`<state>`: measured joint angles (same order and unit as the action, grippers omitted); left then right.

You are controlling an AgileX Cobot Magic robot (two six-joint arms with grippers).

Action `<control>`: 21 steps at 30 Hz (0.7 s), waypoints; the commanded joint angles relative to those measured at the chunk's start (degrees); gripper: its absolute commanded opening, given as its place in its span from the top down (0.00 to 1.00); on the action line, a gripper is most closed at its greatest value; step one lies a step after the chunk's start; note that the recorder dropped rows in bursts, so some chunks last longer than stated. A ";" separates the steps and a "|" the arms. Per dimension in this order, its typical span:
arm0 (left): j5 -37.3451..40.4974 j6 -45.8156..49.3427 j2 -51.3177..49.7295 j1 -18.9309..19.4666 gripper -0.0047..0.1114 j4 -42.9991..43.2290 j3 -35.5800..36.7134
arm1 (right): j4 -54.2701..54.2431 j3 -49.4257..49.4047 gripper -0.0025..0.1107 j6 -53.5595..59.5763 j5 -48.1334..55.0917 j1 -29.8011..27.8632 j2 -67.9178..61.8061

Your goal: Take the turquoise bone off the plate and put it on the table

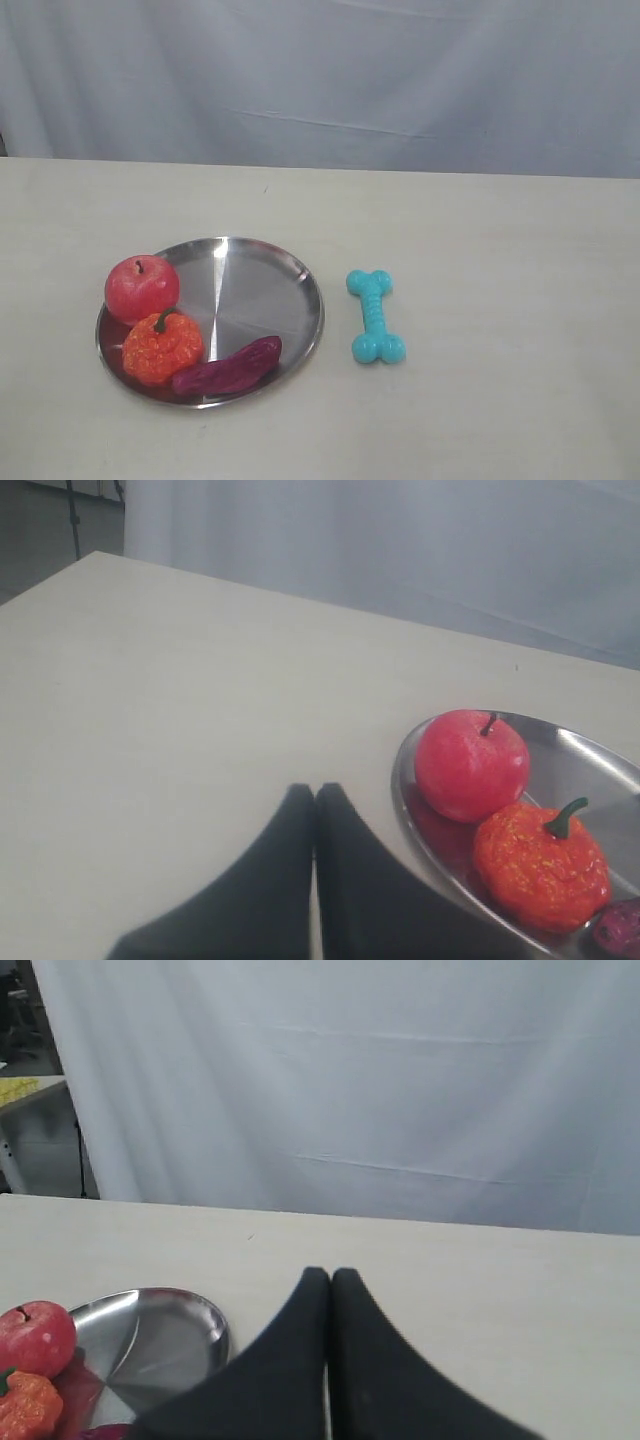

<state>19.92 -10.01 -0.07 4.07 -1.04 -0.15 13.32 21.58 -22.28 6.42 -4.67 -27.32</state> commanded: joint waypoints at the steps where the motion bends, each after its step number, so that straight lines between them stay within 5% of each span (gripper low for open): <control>1: -0.30 -0.11 0.07 -0.33 0.96 -0.19 0.15 | 0.85 -6.42 0.98 4.52 -10.31 -0.33 2.77; 21: -0.30 -0.11 0.07 -0.33 0.96 -0.19 0.15 | -8.32 -16.71 0.98 19.01 -5.91 -9.53 19.20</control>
<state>19.92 -10.01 -0.07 4.07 -1.04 -0.15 5.28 6.78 -5.53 0.00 -13.08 -9.38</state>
